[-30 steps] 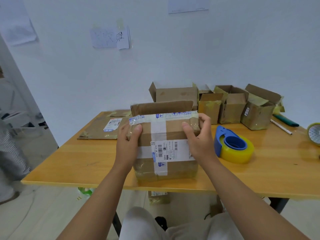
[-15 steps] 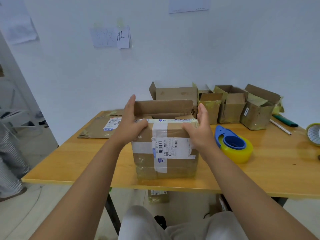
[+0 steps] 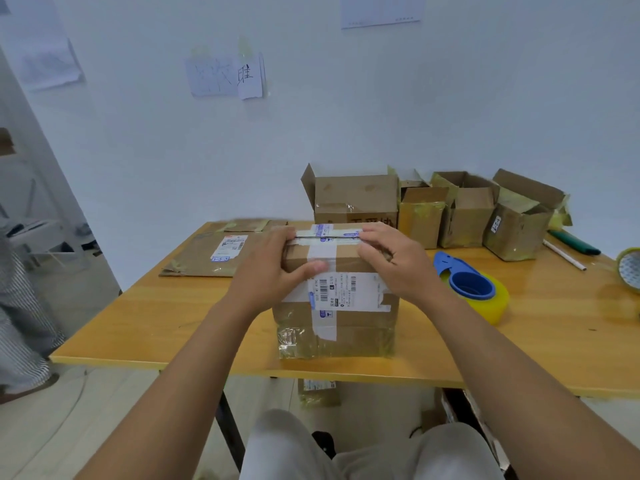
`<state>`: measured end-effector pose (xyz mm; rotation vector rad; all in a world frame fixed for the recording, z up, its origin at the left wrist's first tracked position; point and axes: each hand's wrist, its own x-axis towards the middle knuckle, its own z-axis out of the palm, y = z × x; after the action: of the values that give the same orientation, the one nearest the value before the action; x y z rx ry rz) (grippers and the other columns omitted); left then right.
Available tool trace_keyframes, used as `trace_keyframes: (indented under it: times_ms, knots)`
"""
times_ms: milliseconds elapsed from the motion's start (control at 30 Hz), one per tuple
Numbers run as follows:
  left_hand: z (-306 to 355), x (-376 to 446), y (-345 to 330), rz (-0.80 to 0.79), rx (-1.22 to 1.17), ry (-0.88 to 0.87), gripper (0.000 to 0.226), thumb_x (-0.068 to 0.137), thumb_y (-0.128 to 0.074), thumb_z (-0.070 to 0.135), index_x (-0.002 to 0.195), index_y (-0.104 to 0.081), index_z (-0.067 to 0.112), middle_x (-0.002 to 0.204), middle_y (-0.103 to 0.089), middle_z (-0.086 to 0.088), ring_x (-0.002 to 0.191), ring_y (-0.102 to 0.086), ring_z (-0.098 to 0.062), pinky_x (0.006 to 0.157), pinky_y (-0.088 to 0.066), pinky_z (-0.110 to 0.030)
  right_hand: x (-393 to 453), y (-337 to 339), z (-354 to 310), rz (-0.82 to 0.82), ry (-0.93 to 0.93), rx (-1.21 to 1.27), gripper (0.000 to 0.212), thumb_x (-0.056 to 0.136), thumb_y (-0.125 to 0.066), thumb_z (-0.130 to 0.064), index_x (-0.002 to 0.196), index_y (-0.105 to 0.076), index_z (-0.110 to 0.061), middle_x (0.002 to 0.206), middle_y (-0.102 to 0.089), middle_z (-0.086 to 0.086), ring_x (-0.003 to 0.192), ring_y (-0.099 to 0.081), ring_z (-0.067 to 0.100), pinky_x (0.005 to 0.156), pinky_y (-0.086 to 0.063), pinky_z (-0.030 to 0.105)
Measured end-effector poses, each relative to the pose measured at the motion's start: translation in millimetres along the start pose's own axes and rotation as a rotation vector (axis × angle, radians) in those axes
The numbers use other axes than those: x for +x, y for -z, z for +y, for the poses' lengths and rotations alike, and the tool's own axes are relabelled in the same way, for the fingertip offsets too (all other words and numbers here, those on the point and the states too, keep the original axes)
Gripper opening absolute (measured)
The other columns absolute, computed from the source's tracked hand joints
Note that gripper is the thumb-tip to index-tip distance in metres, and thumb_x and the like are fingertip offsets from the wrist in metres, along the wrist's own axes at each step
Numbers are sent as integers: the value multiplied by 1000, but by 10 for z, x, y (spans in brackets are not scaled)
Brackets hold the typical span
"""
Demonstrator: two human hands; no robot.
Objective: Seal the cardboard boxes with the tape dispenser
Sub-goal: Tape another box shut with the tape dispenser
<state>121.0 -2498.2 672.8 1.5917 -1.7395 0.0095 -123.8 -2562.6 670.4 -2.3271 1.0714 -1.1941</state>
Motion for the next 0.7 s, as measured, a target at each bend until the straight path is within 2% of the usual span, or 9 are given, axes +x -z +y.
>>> trace_keyframes:
  times_ms: [67,133,267,367,433,500,600,700]
  knots:
    - [8,-1,13,-2,51,-33,84,68,-51,88,135,-48,36,130,-52,19,117,-47,-8,88,-43,-34,-17,88,-22,-123,-24,-88,71,86,-62,-62,144,-50,-23,151,-46,-8,145,-31,7,113,-35,36]
    - [12,4,36,-11,71,-55,86,70,-48,89,137,-51,36,142,-48,19,126,-44,-7,94,-42,-33,-34,150,-55,-185,-23,-150,88,75,-61,-70,149,-43,-25,155,-41,-9,148,-24,8,114,-33,37]
    - [66,15,86,-66,167,-64,88,74,-44,86,140,-52,29,147,-46,11,130,-43,-11,101,-42,-36,-16,197,-135,-229,-41,-232,96,69,-53,-76,149,-43,-25,157,-38,-10,148,-23,8,117,-32,42]
    - [99,14,101,-87,217,-96,86,75,-53,82,141,-50,27,147,-45,9,129,-42,-12,99,-39,-34,-5,215,-149,-262,-53,-256,103,63,-47,-81,150,-42,-25,159,-36,-8,148,-26,11,114,-36,44]
    - [80,8,86,-109,204,-94,90,70,-62,79,142,-46,28,148,-43,9,131,-39,-12,102,-38,-34,-13,208,-128,-266,-52,-225,101,64,-52,-79,150,-41,-26,159,-34,-10,149,-22,11,115,-35,44]
    - [60,13,61,-120,193,-85,92,68,-69,74,144,-43,28,149,-40,10,133,-37,-13,105,-37,-36,-21,170,-80,-274,-65,-167,97,68,-64,-72,150,-38,-28,159,-32,-13,151,-17,15,117,-32,46]
    - [42,41,26,-106,194,-65,91,70,-70,71,146,-41,28,150,-37,10,133,-37,-14,104,-40,-38,12,92,-19,-237,-80,-149,90,75,-77,-58,150,-36,-30,157,-33,-13,139,-36,18,110,-41,44]
    - [11,43,-4,-85,197,-69,90,73,-68,71,146,-42,25,151,-38,8,135,-37,-16,106,-40,-41,63,42,-17,-212,-53,-178,88,78,-77,-54,151,-36,-28,157,-34,-10,132,-42,14,107,-44,39]
